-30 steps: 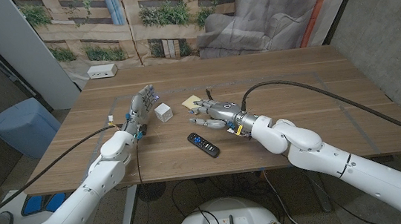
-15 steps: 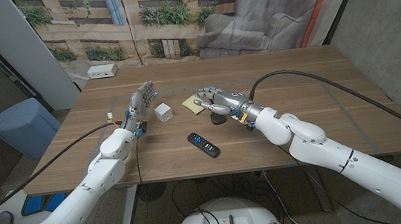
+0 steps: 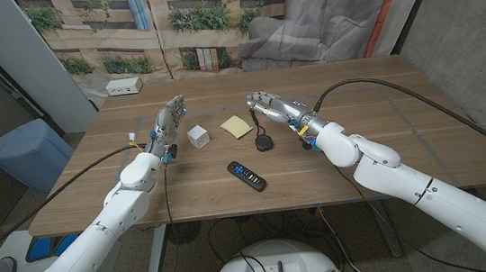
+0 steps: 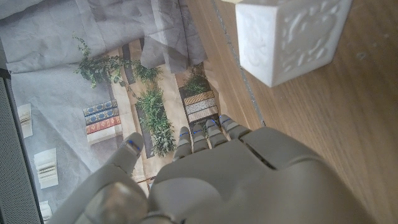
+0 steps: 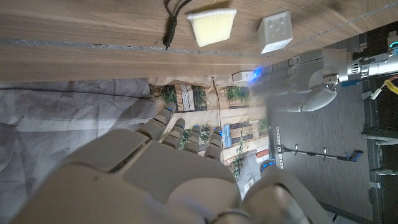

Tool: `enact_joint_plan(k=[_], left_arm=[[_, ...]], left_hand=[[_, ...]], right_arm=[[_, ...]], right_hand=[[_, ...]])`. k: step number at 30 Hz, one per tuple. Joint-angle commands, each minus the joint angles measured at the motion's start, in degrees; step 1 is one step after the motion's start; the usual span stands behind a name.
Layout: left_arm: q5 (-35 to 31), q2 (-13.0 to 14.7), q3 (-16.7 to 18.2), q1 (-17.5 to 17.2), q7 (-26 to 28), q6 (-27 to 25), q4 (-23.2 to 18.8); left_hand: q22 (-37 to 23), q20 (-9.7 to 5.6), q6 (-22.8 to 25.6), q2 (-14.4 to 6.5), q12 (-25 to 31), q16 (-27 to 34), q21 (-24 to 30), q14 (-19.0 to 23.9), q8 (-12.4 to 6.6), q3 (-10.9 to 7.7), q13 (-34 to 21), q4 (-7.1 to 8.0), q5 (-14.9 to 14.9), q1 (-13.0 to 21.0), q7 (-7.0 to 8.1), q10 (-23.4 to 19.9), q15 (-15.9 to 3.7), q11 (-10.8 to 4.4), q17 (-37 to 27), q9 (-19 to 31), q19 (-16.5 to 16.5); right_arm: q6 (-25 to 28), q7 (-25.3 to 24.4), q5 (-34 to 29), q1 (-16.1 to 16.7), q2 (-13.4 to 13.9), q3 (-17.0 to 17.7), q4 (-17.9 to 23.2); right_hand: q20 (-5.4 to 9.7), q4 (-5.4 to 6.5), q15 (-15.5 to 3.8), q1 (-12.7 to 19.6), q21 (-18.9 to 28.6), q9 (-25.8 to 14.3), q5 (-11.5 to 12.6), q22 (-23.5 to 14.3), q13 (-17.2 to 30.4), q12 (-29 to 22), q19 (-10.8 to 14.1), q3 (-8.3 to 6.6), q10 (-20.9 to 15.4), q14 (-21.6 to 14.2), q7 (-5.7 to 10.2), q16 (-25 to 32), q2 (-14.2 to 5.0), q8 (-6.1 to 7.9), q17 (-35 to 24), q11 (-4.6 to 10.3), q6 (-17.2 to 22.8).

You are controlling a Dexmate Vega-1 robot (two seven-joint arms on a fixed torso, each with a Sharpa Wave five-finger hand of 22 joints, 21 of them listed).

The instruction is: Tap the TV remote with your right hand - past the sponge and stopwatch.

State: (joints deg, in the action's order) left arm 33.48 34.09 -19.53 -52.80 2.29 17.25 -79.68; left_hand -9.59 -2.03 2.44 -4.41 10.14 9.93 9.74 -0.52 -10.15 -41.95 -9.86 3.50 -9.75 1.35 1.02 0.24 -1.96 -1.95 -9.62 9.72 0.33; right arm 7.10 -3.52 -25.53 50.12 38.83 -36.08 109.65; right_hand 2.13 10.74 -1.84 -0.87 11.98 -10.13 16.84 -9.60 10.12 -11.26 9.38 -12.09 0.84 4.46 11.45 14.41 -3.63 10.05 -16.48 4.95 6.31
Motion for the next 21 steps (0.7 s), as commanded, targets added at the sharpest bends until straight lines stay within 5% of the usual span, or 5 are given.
enact_joint_plan(k=[1, 12, 21], left_arm=[[-1.45, -0.08, -0.92, 1.31, 1.32, -2.21, 0.20], [-3.41, 2.40, -1.23, 0.83, 2.01, -4.14, -1.43], [-4.91, -0.17, -0.79, -0.43, 5.48, 0.26, -1.69]], left_hand=[[-0.20, -3.45, 0.85, -3.44, 0.57, 0.30, 1.11, 0.82, -0.38, -0.21, -0.02, -0.43, -0.29, 0.04, -0.13, -0.63, -1.04, -0.25, 0.06, 0.21, -1.53], [-0.20, -3.63, 1.06, -3.63, 0.42, 0.05, 1.07, 0.11, -0.38, -0.23, -0.03, -0.43, -0.32, 0.04, -0.20, -0.06, -0.91, -0.05, 0.02, 0.23, -1.34], [-0.21, -4.10, 1.04, -3.62, 0.49, 0.15, 0.90, 0.10, -0.32, -0.06, -0.04, -0.13, -0.29, -0.23, -0.21, -0.14, -0.70, -0.03, -0.10, 0.23, -0.75]], right_arm=[[1.80, -4.14, 9.30, -0.39, -1.33, 2.46, -1.32], [4.40, -7.52, 16.64, 0.21, -2.25, 5.24, -2.19], [1.82, -9.28, 23.30, 0.03, -2.75, 7.02, -5.31]], right_hand=[[0.20, -0.26, -1.02, 0.54, 0.34, 0.06, 0.41, -0.05, 0.10, -0.38, 1.18, -0.10, -1.18, -0.96, 0.05, 0.29, -5.82, 0.01, 0.14, -0.04, -0.55], [0.47, -0.40, -1.07, 0.71, 0.38, 0.08, 0.41, -0.01, 0.07, -0.65, 2.44, -0.18, -2.95, -1.81, -0.37, 0.27, -5.70, 0.36, 0.49, -0.55, -0.23], [0.53, -0.41, -1.15, 0.68, 0.00, 0.10, 0.42, 0.00, 0.05, -0.47, 2.30, -0.14, -3.31, -1.45, -0.98, -0.12, -5.57, 0.25, 0.72, -0.82, -0.67]])
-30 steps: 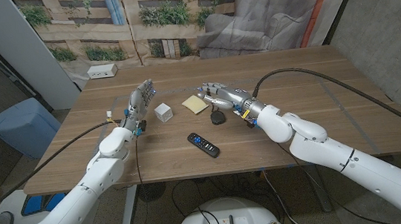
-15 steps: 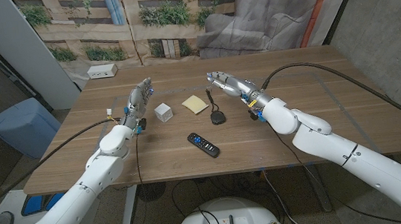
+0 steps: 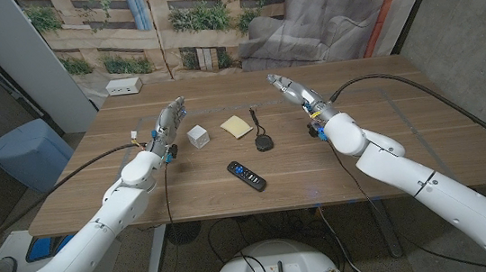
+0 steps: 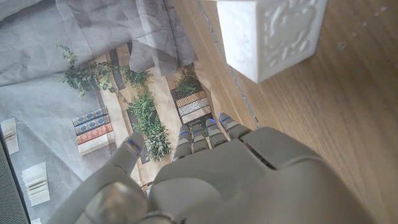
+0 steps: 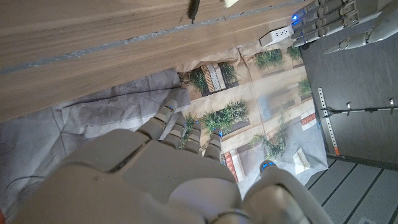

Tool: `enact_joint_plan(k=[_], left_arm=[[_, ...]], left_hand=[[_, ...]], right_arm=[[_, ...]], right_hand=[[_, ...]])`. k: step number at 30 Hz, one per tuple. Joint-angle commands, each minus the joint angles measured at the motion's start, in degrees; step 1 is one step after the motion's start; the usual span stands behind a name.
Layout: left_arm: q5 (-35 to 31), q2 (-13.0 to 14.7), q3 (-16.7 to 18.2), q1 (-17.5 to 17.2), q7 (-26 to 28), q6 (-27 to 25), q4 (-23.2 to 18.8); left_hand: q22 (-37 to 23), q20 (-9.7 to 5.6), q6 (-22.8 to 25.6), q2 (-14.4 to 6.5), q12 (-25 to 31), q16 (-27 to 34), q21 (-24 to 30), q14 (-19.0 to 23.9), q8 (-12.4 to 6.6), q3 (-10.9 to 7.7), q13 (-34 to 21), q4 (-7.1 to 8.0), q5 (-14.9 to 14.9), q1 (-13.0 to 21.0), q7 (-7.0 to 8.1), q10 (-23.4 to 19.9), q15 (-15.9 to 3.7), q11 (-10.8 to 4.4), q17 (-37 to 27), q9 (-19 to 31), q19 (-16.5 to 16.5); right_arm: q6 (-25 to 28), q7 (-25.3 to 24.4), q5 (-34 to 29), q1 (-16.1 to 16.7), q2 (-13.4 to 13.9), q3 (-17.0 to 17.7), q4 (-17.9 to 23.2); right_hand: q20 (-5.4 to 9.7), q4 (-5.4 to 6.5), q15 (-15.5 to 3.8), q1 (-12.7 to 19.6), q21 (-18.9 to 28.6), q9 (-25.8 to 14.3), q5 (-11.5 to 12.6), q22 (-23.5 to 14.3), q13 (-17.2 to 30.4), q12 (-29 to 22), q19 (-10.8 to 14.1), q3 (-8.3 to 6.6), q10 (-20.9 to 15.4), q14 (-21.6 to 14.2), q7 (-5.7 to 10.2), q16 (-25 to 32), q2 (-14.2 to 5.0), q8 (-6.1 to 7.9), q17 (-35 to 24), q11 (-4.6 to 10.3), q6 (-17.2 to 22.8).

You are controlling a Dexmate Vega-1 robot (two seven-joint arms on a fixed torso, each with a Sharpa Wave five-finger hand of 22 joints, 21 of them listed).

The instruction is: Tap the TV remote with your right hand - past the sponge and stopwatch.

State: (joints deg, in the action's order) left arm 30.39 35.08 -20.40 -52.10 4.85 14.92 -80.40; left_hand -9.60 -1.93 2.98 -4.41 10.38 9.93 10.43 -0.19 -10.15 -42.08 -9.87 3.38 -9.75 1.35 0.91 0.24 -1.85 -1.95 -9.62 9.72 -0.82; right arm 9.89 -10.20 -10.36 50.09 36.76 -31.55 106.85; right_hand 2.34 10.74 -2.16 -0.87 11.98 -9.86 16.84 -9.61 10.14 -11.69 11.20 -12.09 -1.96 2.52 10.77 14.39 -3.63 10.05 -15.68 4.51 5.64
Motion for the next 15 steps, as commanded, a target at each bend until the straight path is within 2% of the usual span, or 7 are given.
enact_joint_plan(k=[1, 12, 14, 15], left_arm=[[-1.72, -1.16, 0.13, -1.25, 2.70, 2.85, -0.83], [-1.19, -1.98, 0.71, -1.69, 3.53, 3.31, -0.60], [0.01, -3.88, 1.05, -1.66, 4.44, 4.07, 0.21], [0.01, -3.93, 1.06, -1.66, 4.46, 4.15, 0.25]], left_hand=[[-0.20, -4.19, 0.51, -3.59, 0.27, 0.20, 0.24, -0.11, -0.32, 0.09, -0.03, 0.01, -0.29, -0.25, -0.08, -0.17, -0.78, -0.09, -0.10, 0.24, 0.35], [-0.18, -4.13, 0.75, -3.53, 0.54, 0.46, 0.67, 0.84, -0.34, 0.19, -0.04, 0.08, -0.31, -0.31, -0.22, -0.92, -0.56, -0.13, -0.04, 0.24, -0.70], [-0.18, -4.07, 0.79, -3.57, 0.66, 0.58, 0.76, 1.32, -0.33, 0.19, -0.04, 0.11, -0.32, -0.31, -0.20, -1.29, -0.57, -0.06, -0.03, 0.24, -0.98], [-0.17, -4.03, 1.20, -3.57, 0.82, 0.70, 0.77, 1.88, -0.46, 0.23, -0.04, 0.17, -0.32, -0.34, -0.35, -1.83, -0.48, 0.11, -0.03, 0.24, -1.10]], right_arm=[[-0.61, -3.08, 9.22, 0.36, -0.85, 3.11, -2.66], [-5.63, -4.97, 18.18, 3.20, -0.56, 6.85, -5.39], [-7.17, -5.10, 20.41, 3.61, -1.16, 7.63, -6.46], [-7.33, -5.14, 20.58, 3.56, -1.06, 7.54, -6.51]], right_hand=[[0.32, -0.42, -0.82, 0.67, -0.02, -0.17, 0.42, 0.01, 0.04, -0.08, 0.50, -0.13, -0.68, 0.44, -0.48, -0.10, -5.55, 0.25, -0.05, -0.43, -0.03], [0.01, -0.40, -0.74, 0.57, -0.27, -0.16, 0.42, 0.00, 0.02, 0.00, 0.53, 0.05, -1.25, -0.11, -1.29, -0.11, -5.31, 0.09, 0.19, -1.07, -0.90], [-0.10, -0.40, -0.54, 0.55, -0.32, -0.16, 0.42, 0.00, 0.02, 0.02, 0.51, 0.09, -1.34, -0.54, -1.33, 0.01, -5.27, 0.10, 0.24, -1.20, -0.94], [-0.13, -0.40, -0.53, 0.54, -0.34, -0.16, 0.42, 0.00, 0.02, 0.01, 0.51, 0.11, -1.46, -0.74, -1.35, 0.06, -5.25, 0.12, 0.26, -1.26, -0.95]])
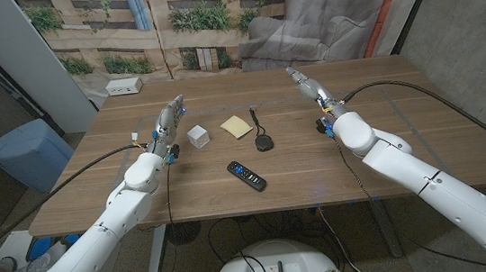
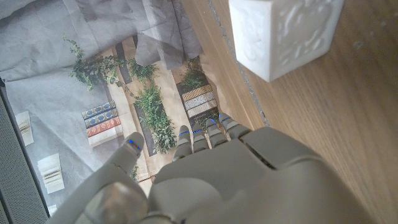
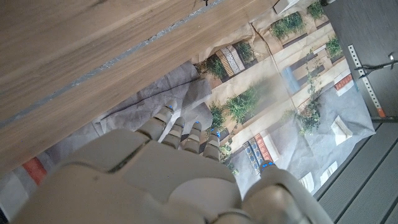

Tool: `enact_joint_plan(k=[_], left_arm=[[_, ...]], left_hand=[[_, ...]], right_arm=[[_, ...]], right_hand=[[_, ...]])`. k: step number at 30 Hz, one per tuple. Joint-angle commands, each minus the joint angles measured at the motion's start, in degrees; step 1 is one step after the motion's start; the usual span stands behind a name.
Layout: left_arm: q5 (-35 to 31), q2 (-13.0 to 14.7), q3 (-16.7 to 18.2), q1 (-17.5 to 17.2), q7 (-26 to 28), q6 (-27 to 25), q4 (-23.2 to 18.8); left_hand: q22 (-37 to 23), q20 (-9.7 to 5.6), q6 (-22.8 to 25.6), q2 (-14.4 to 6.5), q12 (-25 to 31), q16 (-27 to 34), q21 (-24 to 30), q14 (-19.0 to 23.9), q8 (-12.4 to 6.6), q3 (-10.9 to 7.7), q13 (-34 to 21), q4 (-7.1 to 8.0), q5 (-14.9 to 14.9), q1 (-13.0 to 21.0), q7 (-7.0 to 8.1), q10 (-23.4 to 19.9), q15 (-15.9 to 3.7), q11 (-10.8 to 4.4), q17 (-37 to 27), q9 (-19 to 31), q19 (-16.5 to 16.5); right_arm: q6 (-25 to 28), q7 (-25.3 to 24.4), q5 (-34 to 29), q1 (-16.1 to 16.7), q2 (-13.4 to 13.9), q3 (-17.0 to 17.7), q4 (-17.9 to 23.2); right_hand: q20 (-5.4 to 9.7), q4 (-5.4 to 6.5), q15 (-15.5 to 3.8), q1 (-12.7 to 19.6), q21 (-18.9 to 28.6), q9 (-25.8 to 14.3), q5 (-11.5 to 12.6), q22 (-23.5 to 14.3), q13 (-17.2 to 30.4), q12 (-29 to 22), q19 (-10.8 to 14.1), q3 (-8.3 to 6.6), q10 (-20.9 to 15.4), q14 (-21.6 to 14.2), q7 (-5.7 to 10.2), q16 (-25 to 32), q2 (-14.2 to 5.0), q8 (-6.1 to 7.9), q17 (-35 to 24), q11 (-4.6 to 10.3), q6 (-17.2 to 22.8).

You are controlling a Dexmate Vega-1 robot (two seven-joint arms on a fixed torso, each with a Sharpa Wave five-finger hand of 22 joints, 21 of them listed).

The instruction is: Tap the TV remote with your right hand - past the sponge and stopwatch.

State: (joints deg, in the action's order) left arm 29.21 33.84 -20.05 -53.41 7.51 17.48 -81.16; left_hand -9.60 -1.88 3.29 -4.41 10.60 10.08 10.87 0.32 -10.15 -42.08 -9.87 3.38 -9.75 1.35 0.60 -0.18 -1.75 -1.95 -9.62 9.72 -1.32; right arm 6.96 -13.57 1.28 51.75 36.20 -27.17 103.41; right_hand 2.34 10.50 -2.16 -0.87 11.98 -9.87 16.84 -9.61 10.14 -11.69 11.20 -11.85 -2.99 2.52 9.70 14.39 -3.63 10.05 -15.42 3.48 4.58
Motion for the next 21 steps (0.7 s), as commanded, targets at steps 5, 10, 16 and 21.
enact_joint_plan(k=[5, 10, 16, 21], left_arm=[[0.74, -3.05, 0.18, 0.26, 1.28, 1.99, 2.00], [0.82, -2.70, -0.09, 0.53, 0.37, 1.65, 2.38], [0.39, -2.59, 0.13, 0.49, 0.92, 2.05, 2.96], [-0.29, -3.07, 0.67, 0.03, 2.48, 3.64, 3.31]], left_hand=[[-0.16, -4.05, 1.31, -3.62, 0.72, 0.55, 0.41, 1.75, -0.56, 0.20, -0.04, 0.16, -0.34, -0.29, -0.06, -1.92, -0.50, 0.12, 0.00, 0.24, -0.94], [-0.16, -4.05, 1.34, -3.65, 0.66, 0.47, 0.37, 1.74, -0.52, 0.20, -0.04, 0.19, -0.35, -0.29, -0.03, -1.89, -0.50, 0.12, 0.00, 0.23, -0.92], [-0.16, -3.97, 1.07, -3.64, 0.53, 0.35, 0.31, 1.63, -0.37, 0.23, -0.05, 0.25, -0.35, -0.32, -0.17, -1.73, -0.44, 0.15, -0.01, 0.23, -0.84], [-0.15, -3.79, 1.48, -3.72, 0.65, 0.38, 0.40, 2.03, -0.47, 0.16, -0.05, 0.18, -0.37, -0.21, -0.40, -2.23, -0.45, 0.22, 0.03, 0.23, -1.21]], right_arm=[[-6.05, -2.34, 11.71, 1.88, -1.53, 3.53, -4.96], [-7.02, -2.28, 14.50, 1.80, -2.25, 3.81, -6.40], [-10.17, -1.59, 19.04, 2.11, -3.93, 4.70, -8.77], [-15.31, -1.51, 21.86, 2.30, -6.52, 5.20, -11.09]], right_hand=[[-0.43, -0.15, -0.42, 0.48, -0.67, -0.16, 0.41, 0.00, 0.01, 0.17, -0.01, 0.04, -0.49, -1.10, -0.88, 0.04, -5.05, -0.03, 0.15, -0.30, -0.55], [-0.13, -0.13, -0.26, 0.40, -1.06, -0.16, 0.40, -0.01, 0.00, 0.61, -0.81, 0.32, 0.11, -0.12, -1.75, -0.55, -4.84, -0.08, 0.32, -0.31, -1.25], [0.18, -0.12, -0.10, 0.33, -1.47, -0.14, 0.41, -0.01, -0.02, 0.88, -1.95, 0.69, 0.36, 0.09, -4.07, -0.85, -4.67, -0.10, 0.53, -0.18, -2.26], [0.54, -0.12, 0.96, 0.32, -1.38, -0.12, 0.49, 0.01, -0.07, 0.65, -2.04, 1.01, -0.76, -0.53, -6.04, -0.87, -4.64, 0.13, 0.81, -1.39, -2.36]])
